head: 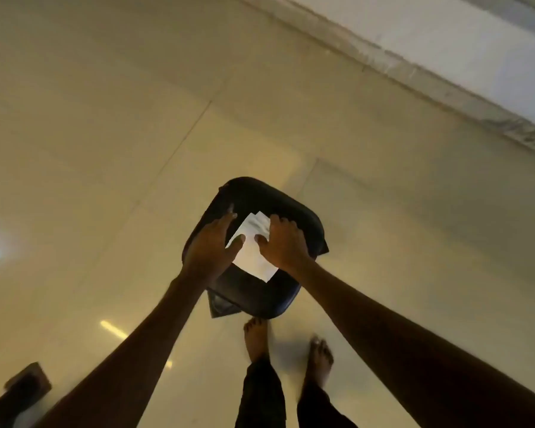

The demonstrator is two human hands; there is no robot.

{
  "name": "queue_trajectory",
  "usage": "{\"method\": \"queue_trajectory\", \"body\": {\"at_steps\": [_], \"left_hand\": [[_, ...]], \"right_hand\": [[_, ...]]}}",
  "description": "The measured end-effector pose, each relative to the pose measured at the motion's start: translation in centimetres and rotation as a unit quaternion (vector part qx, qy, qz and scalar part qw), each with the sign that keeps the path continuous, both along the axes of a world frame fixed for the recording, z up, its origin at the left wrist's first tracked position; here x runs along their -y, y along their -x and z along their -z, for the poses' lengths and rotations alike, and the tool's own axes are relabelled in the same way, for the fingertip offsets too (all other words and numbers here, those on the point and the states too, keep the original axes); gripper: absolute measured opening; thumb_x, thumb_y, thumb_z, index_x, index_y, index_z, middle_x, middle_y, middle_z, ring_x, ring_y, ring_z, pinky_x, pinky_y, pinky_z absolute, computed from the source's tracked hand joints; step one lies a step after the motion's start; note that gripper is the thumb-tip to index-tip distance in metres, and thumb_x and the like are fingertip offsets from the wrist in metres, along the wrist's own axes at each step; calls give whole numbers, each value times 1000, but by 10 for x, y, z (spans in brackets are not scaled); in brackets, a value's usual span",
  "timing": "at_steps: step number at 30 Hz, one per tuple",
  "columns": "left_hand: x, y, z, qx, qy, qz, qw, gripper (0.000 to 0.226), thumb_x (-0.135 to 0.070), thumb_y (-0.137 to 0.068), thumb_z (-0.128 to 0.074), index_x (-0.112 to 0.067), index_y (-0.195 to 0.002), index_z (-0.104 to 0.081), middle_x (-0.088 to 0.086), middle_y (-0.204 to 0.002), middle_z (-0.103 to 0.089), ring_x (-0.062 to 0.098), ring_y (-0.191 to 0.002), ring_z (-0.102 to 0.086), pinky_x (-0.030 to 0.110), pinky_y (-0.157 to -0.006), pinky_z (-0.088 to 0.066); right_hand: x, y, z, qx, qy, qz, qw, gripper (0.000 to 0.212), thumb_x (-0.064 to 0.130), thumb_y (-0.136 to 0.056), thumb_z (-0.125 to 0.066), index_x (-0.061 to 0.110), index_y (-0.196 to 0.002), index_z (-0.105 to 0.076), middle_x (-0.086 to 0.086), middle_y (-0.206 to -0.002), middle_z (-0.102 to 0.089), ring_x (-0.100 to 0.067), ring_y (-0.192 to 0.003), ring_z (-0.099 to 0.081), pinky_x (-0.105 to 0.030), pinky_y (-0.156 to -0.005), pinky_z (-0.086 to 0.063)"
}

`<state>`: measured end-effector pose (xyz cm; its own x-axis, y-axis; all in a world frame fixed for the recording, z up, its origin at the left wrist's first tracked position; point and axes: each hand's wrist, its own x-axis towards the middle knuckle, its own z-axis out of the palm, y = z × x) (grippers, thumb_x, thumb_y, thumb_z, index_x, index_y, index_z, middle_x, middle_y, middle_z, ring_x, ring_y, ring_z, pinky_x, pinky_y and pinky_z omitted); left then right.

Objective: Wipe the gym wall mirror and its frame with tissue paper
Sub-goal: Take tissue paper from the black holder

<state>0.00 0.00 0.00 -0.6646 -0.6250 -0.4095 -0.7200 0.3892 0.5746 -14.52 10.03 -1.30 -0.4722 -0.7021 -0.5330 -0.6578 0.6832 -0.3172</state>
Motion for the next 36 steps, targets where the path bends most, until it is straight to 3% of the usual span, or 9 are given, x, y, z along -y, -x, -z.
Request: {"method": "queue_trajectory", "body": {"at_steps": [4, 7, 11, 14, 18, 24, 28, 32, 36], "left_hand": [[7, -9, 30, 22, -47, -25, 998, 58, -42, -103, -57, -21, -155, -41, 5, -154, -52, 26, -141, -49, 37, -110, -40], [7, -11, 39, 17, -60, -37, 997, 59, -41, -102, -60, -20, -154, -42, 6, -153, -53, 26, -140, -51, 40, -111, -43], [8, -4, 27, 7, -68, -45, 997, 57, -36, -102, -62, -19, -153, -45, 7, -150, -55, 26, -136, -54, 38, -107, -45], [7, 8, 1, -28, -72, -46, 996, 52, -31, -102, -63, -18, -150, -49, 8, -145, -60, 23, -133, -57, 34, -103, -46], [2, 43, -60, -58, -52, -17, 997, 46, -31, -102, -63, -19, -145, -54, 4, -138, -64, 17, -125, -60, 32, -101, -48], [-27, 143, -205, -149, -48, 54, 986, 34, -25, -101, -64, -22, -135, -63, -7, -120, -67, 7, -105, -63, 19, -90, -50], [-63, 232, -317, -228, -7, 129, 965, 30, -23, -100, -66, -21, -129, -67, -7, -116, -70, 3, -98, -64, 0, -78, -44], [-129, 331, -436, -311, 29, 202, 928, 25, -19, -99, -68, -17, -124, -70, -5, -113, -73, -1, -95, -66, 0, -78, -44], [-209, 423, -539, -381, 49, 266, 884, 33, -37, -96, -64, -21, -124, -69, -9, -113, -71, -17, -96, -62, 1, -79, -45]], "right_hand": [[10, -11, 36, -35, -63, 37, 997, 96, 62, -98, -60, 7, -163, -16, -21, -167, -25, -40, -153, -29, -51, -122, -31], [17, -14, 50, -56, -75, 65, 994, 98, 58, -96, -66, 6, -163, -16, -23, -164, -30, -41, -151, -33, -51, -122, -29], [24, -2, 43, 35, -79, 157, 984, 63, 43, -96, -73, 8, -143, -49, -16, -138, -62, -33, -129, -59, -45, -112, -43], [17, 16, 16, 120, -57, 206, 969, 49, 37, -95, -76, 6, -131, -61, -13, -129, -68, -29, -119, -65, -34, -99, -50], [-3, 51, -61, 207, -18, 274, 939, 53, 31, -97, -74, 1, -137, -58, -15, -133, -65, -31, -124, -63, -30, -94, -48], [-68, 134, -223, 272, 124, 452, 841, 33, 18, -95, -73, 2, -122, -62, -12, -97, -63, -23, -87, -59, -42, -92, -53], [-133, 207, -335, 266, 269, 507, 775, 26, 8, -95, -68, -1, -120, -66, -33, -122, -67, -46, -112, -66, -55, -103, -52], [-218, 284, -450, 234, 397, 515, 723, 32, 7, -98, -63, -3, -128, -65, -25, -123, -70, -42, -114, -66, -55, -104, -54], [-314, 355, -558, 199, 487, 516, 676, 32, 14, -101, -64, 5, -131, -60, -20, -127, -68, -39, -121, -63, -59, -109, -49]]}}
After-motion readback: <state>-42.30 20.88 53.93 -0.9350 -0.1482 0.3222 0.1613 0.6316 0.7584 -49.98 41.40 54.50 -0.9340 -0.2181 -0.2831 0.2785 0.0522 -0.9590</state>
